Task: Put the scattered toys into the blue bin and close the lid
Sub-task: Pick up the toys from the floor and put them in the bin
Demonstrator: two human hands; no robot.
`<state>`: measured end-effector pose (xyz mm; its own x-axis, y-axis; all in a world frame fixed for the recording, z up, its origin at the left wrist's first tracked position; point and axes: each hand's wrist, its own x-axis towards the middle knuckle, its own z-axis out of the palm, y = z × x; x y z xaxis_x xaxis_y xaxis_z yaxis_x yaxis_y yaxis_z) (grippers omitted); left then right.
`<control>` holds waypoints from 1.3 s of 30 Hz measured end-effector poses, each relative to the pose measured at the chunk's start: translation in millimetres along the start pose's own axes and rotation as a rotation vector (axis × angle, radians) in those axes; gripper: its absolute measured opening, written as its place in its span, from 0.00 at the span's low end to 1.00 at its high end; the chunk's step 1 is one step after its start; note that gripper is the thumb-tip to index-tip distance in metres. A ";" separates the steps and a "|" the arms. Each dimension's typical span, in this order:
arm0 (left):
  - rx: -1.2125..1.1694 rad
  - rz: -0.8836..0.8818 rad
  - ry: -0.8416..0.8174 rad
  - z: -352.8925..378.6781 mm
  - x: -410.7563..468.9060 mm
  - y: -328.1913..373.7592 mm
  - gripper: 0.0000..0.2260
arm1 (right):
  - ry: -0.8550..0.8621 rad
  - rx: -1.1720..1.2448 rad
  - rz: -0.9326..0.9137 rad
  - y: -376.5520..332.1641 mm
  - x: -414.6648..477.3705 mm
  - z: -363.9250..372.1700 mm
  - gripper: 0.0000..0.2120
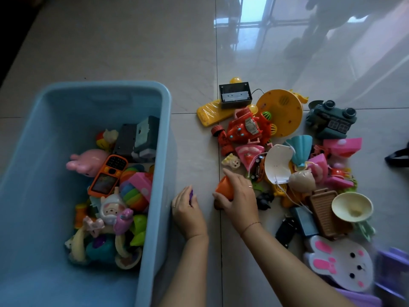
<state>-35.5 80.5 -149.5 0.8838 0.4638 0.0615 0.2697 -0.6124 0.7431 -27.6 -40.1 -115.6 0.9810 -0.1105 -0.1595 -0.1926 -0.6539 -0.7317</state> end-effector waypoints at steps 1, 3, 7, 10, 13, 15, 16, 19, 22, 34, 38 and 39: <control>-0.016 -0.040 0.008 -5.7 -3.1 8.5 0.14 | 0.029 0.040 0.016 -3.6 -4.8 -4.7 0.30; -0.044 -0.060 0.008 -20.7 -12.1 30.9 0.14 | 0.118 0.134 0.047 -14.7 -16.1 -17.9 0.30; -0.135 0.220 0.064 -72.4 -30.4 97.8 0.15 | 0.293 0.330 0.051 -55.9 -31.8 -55.9 0.29; -0.223 0.360 0.233 -134.4 -25.6 137.6 0.13 | 0.313 0.414 -0.019 -103.6 -33.5 -76.8 0.29; -0.308 0.220 0.460 -191.5 9.4 130.3 0.13 | 0.238 0.471 -0.139 -163.2 -38.4 -79.8 0.31; -0.303 0.081 0.527 -219.4 36.6 103.3 0.14 | 0.169 0.481 -0.211 -201.4 -47.3 -73.0 0.30; -0.301 0.031 0.536 -230.5 46.3 90.9 0.15 | 0.122 0.498 -0.225 -217.0 -51.7 -67.6 0.30; -0.312 -0.080 0.522 -249.2 54.2 80.9 0.18 | 0.014 0.574 -0.219 -238.1 -60.3 -55.3 0.30; -0.267 -0.024 0.511 -242.3 35.0 109.2 0.18 | 0.129 0.559 -0.129 -205.9 -61.7 -54.1 0.30; 0.107 0.297 -0.491 -40.7 -38.9 77.7 0.24 | 0.384 -0.075 0.367 27.9 -106.0 -45.0 0.26; 0.279 0.344 -0.620 -14.3 -26.7 48.9 0.28 | 0.312 -0.178 0.368 44.6 -99.2 -36.4 0.29; 0.299 0.347 -0.634 -10.7 -24.8 44.3 0.28 | 0.304 -0.199 0.376 48.2 -98.0 -33.8 0.29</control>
<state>-49.6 48.7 -111.0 0.9617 -0.1848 -0.2023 -0.0497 -0.8439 0.5342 -132.2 -86.0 -112.9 0.8131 -0.5581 -0.1652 -0.5536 -0.6537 -0.5160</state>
